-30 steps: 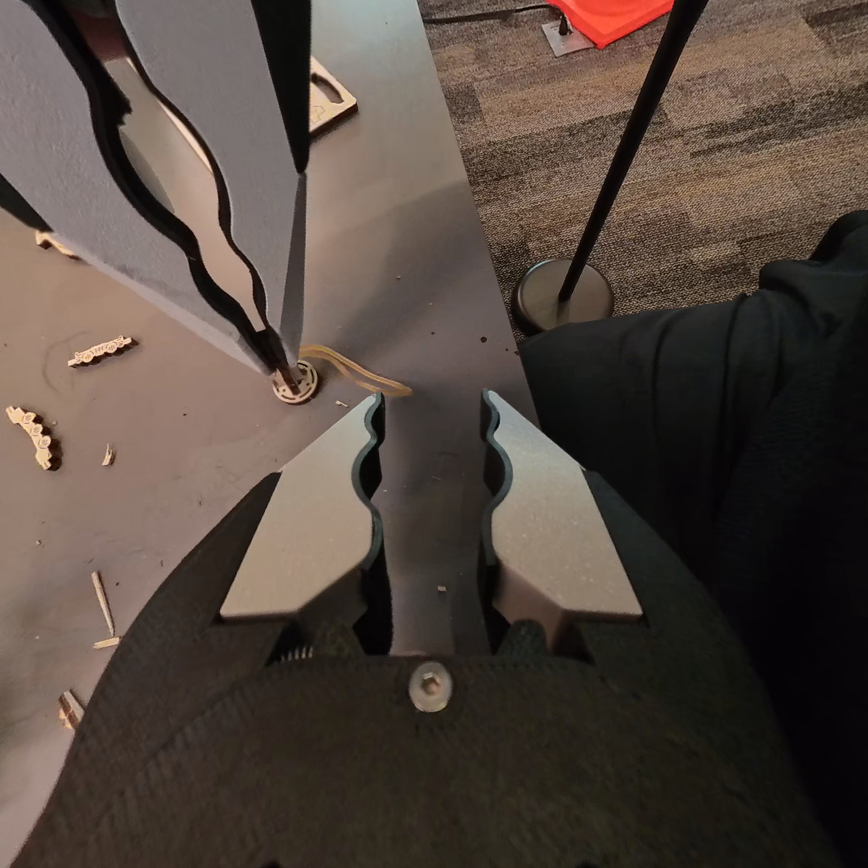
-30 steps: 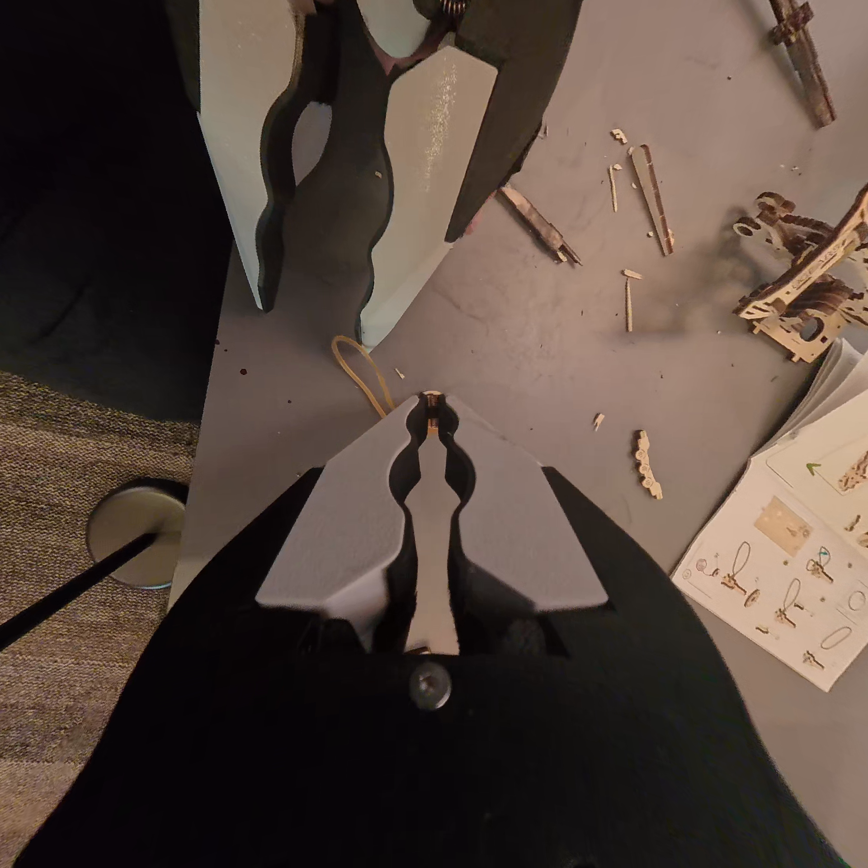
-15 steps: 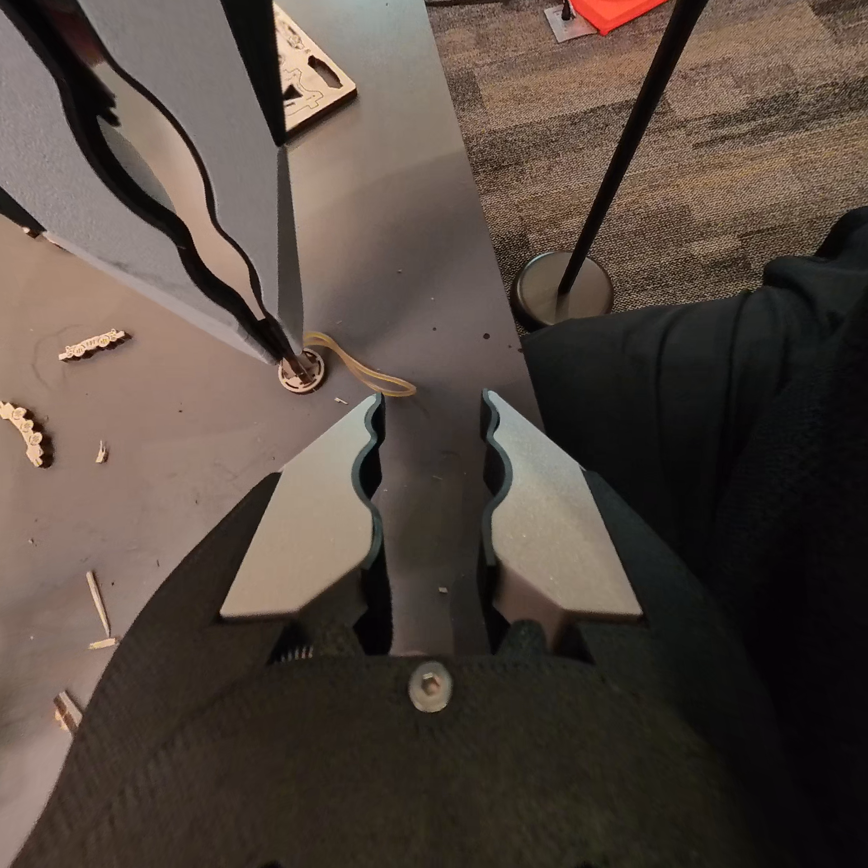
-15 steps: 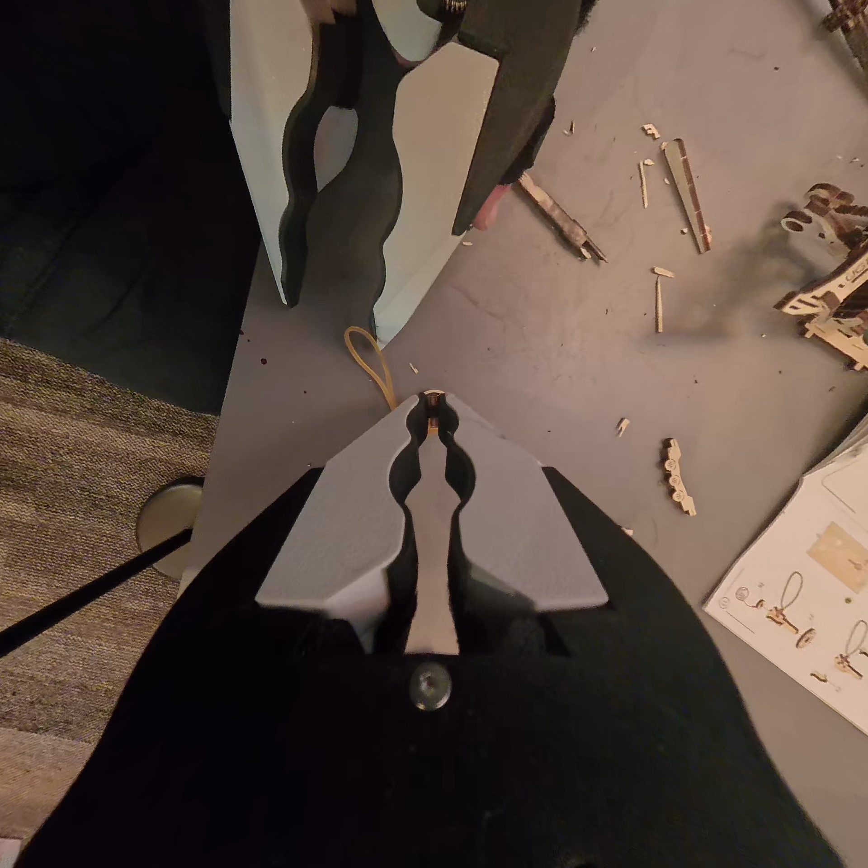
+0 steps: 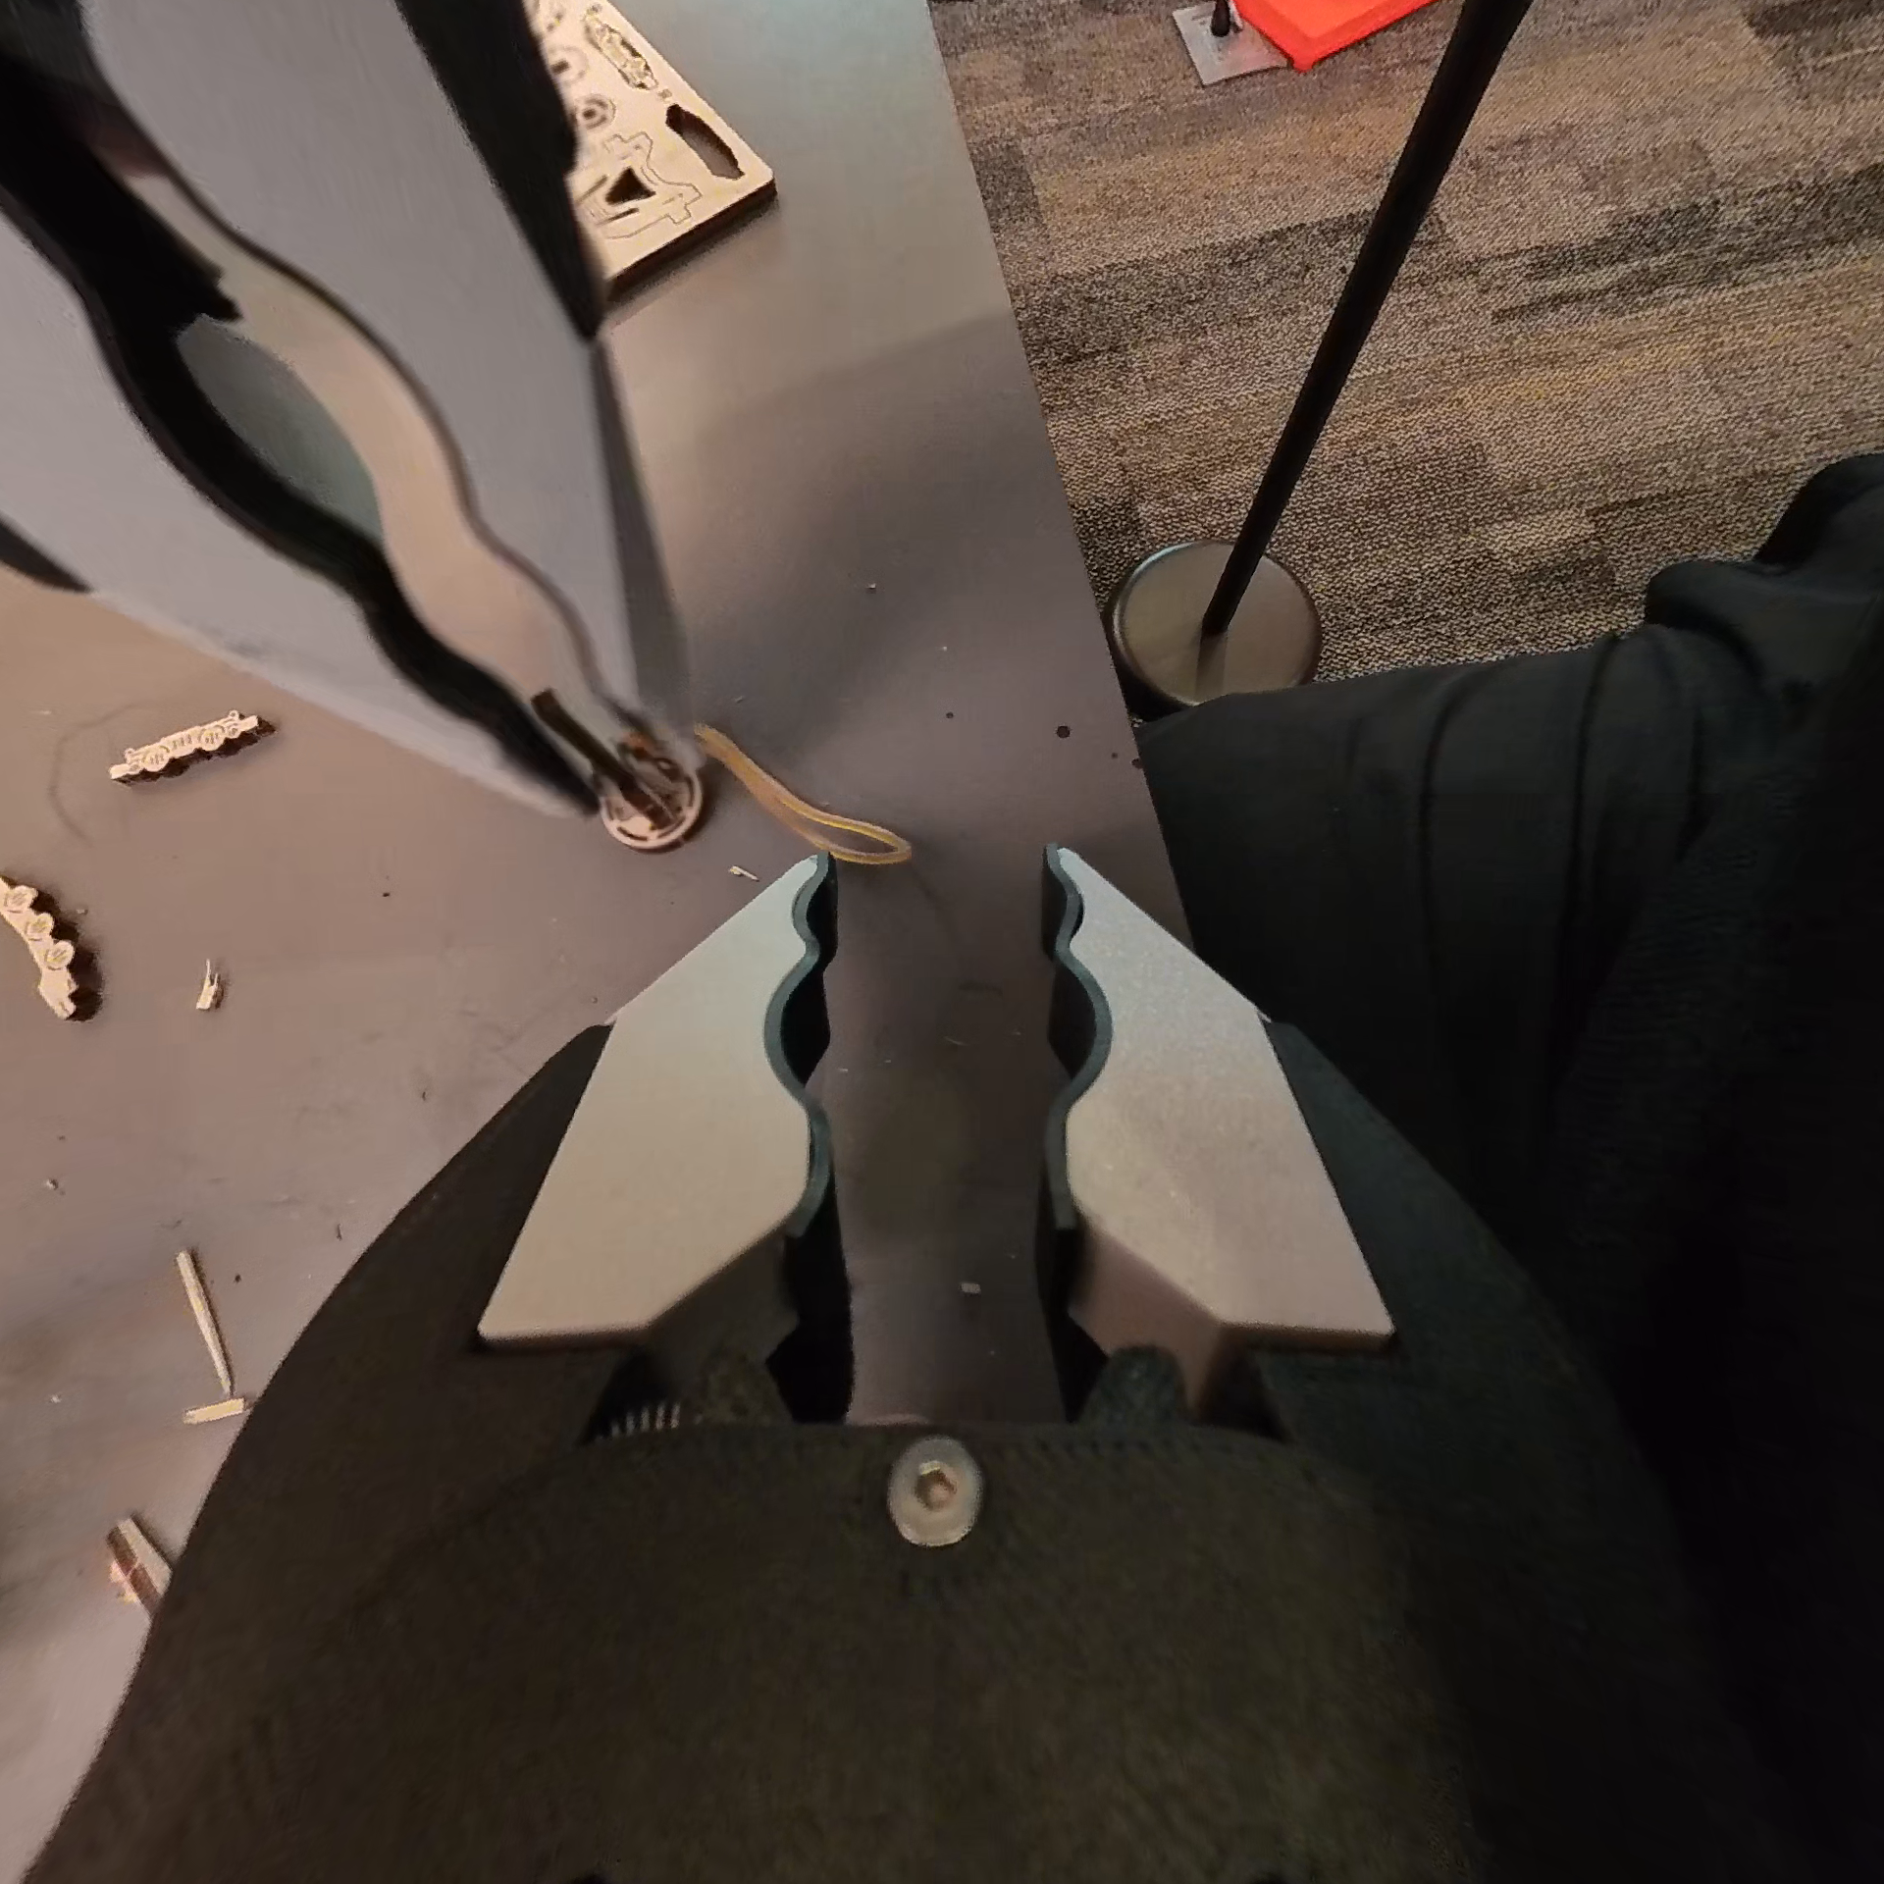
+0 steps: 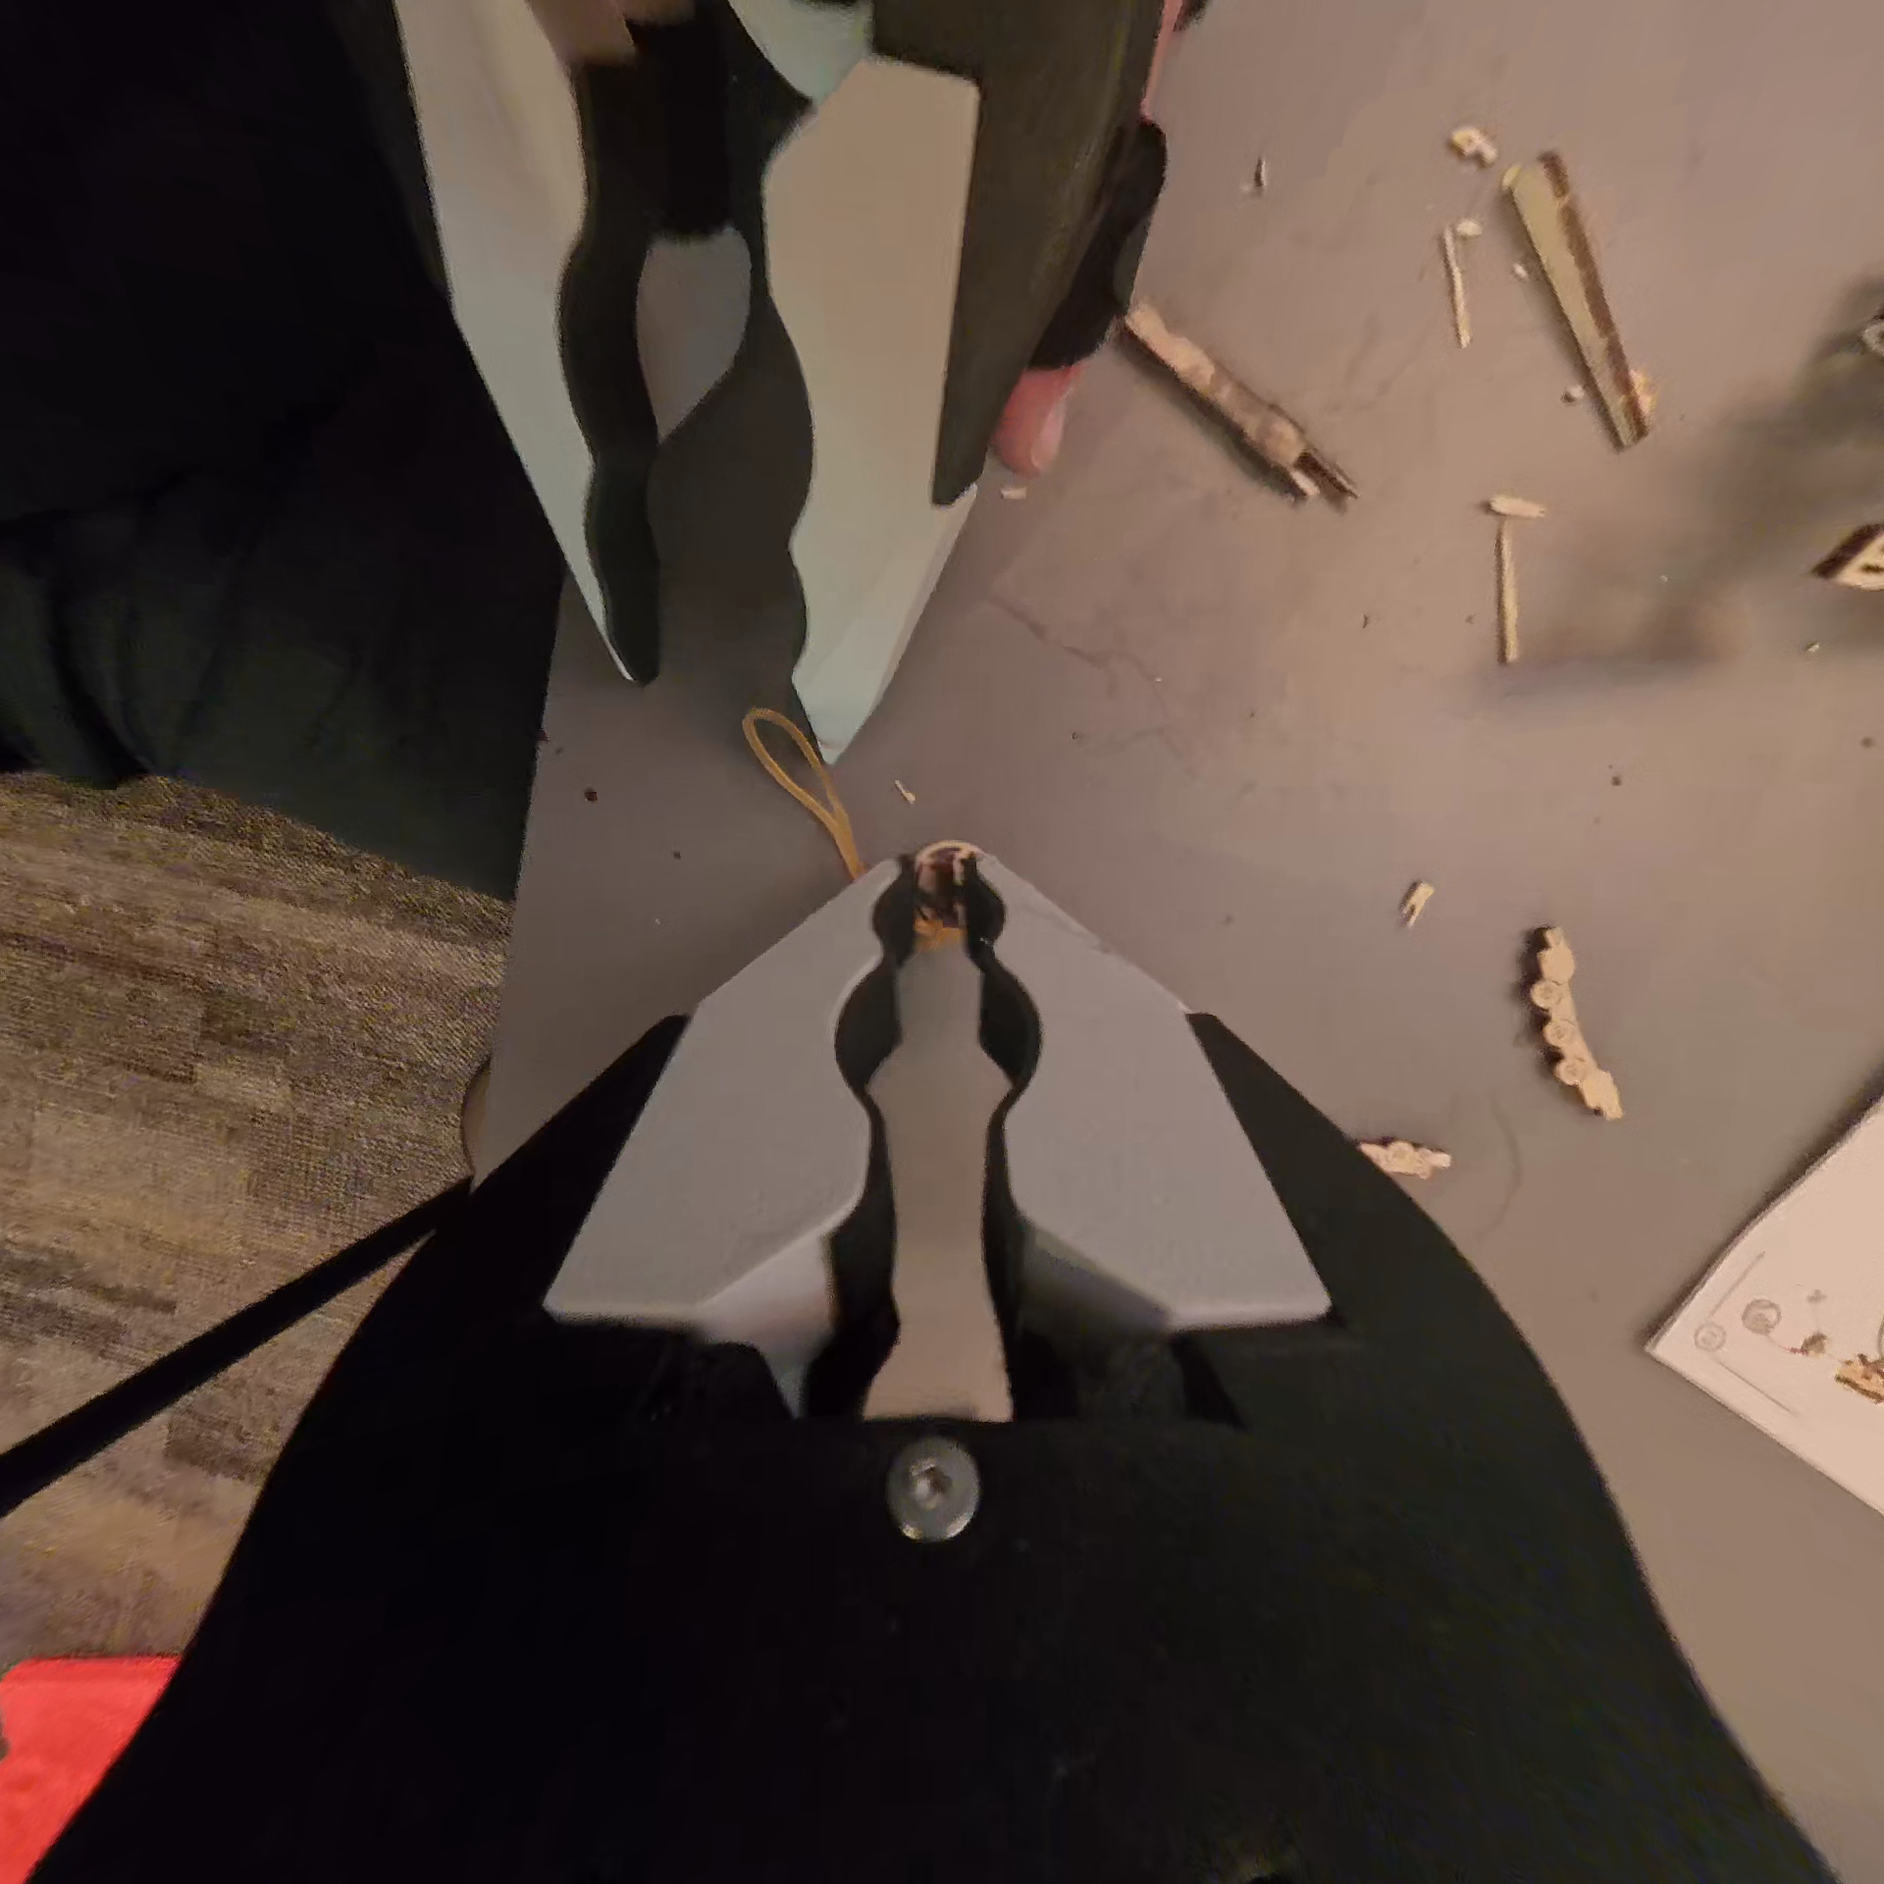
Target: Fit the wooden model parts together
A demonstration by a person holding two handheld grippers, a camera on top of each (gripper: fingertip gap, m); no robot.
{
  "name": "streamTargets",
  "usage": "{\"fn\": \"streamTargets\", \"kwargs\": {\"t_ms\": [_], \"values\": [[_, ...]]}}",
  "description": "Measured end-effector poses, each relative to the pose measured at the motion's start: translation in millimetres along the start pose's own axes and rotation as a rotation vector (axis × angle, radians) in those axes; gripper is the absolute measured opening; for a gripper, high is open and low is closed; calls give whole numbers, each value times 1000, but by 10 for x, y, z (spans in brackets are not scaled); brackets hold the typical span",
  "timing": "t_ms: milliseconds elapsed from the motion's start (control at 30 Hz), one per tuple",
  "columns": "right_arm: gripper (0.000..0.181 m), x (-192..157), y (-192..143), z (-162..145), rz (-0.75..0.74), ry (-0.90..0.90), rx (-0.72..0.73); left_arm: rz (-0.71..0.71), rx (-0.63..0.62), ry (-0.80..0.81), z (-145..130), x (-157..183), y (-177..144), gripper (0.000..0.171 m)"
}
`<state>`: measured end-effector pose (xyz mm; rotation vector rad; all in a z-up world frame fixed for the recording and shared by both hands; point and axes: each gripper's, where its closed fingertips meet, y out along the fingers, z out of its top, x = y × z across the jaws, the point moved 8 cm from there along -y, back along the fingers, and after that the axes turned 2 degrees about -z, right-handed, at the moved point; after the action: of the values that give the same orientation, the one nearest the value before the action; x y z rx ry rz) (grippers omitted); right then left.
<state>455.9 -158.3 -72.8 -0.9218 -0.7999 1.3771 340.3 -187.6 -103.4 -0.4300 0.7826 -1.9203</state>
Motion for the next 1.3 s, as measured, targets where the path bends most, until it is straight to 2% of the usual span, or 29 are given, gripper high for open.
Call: {"fn": "streamTargets", "kwargs": {"t_ms": [33, 67, 167, 267, 400, 633, 867, 1133, 1300], "values": [[24, -7, 2, -4, 6, 16, -10, 1, 0, 2, 1, 1, -1, 38], [29, -9, -7, -5, 6, 25, -20, 3, 1, 4, 1, 3, -1, 38], [21, -19, -81, 22, -30, 38, 24, 6, 1, 4, 0, 2, 0, 38], [25, -26, -94, -18, -81, 55, 9, 6, 0, 1, 1, -1, 0, 38], [1, -13, -43, -13, -150, 33, -4, 11, -1, -9, 1, -14, 3, 38], [1, -16, -28, 7, -148, 42, -6, 32, 0, -14, 0, -25, 2, 38], [1, 45, -26, -17, -99, 203, 42, 30, -2, -31, 0, -41, 6, 38], [0, 19, -29, -42, -132, 153, 67, 40, -2, -34, 1, -46, 4, 39], [1, 35, -163, -85, -157, 271, 199, 67, 3, -45, 0, -62, -9, 41]]}}
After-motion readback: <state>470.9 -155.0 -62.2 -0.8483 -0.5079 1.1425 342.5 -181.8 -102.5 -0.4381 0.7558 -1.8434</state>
